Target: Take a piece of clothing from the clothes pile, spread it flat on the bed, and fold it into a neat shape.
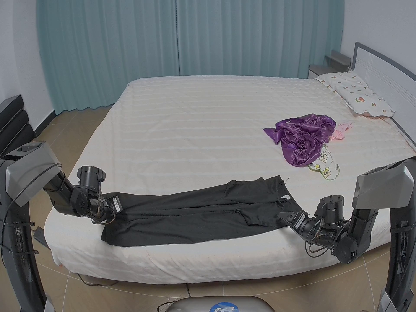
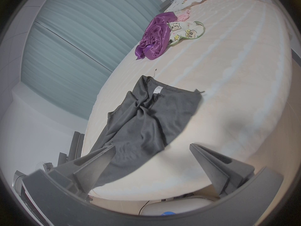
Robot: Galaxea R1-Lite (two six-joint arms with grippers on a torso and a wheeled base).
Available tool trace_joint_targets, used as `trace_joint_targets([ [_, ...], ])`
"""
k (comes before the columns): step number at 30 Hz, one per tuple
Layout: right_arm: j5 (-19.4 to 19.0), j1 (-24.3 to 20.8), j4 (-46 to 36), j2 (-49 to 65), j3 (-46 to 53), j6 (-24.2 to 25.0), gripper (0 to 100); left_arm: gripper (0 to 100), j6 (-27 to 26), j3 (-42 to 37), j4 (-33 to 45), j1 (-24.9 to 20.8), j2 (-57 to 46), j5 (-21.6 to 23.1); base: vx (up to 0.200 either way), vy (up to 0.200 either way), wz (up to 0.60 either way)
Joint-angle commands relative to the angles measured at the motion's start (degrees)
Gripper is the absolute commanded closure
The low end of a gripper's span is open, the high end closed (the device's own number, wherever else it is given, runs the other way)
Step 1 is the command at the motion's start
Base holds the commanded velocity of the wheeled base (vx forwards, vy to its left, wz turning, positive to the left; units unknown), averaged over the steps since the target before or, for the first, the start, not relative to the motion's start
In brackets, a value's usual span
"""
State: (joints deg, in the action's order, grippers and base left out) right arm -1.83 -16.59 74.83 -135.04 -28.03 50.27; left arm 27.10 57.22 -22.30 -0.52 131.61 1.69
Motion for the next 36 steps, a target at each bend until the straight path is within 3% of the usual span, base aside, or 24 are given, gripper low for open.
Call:
trace_joint_targets([
  [1, 0.0, 0.0, 0.1, -0.1, 0.0, -0.1, 0, 100, 0.1, 0.5, -0.3, 0.0, 0.2, 0.1, 0.0, 0.0, 0.0],
  [4, 0.0, 0.0, 0.0, -0.1, 0.0, -0.1, 0, 100, 0.6, 1.0, -0.5, 0.0, 0.3, 0.1, 0.0, 0.0, 0.0],
  [11, 0.0, -0.1, 0.0, -0.1, -0.1, -0.1, 0, 100, 8.1, 2.8, -1.8, -2.6, -0.6, -1.3, 0.0, 0.0, 0.0],
  [21, 0.0, -0.1, 0.1, -0.1, 0.0, 0.0, 0, 100, 10.9, 4.5, -1.2, -7.1, -1.7, -6.0, 0.0, 0.0, 0.0],
  [36, 0.0, -0.1, 0.1, 0.0, 0.0, 0.0, 0, 100, 11.4, 11.3, 8.6, -10.9, -1.9, -6.2, 0.0, 0.0, 0.0],
])
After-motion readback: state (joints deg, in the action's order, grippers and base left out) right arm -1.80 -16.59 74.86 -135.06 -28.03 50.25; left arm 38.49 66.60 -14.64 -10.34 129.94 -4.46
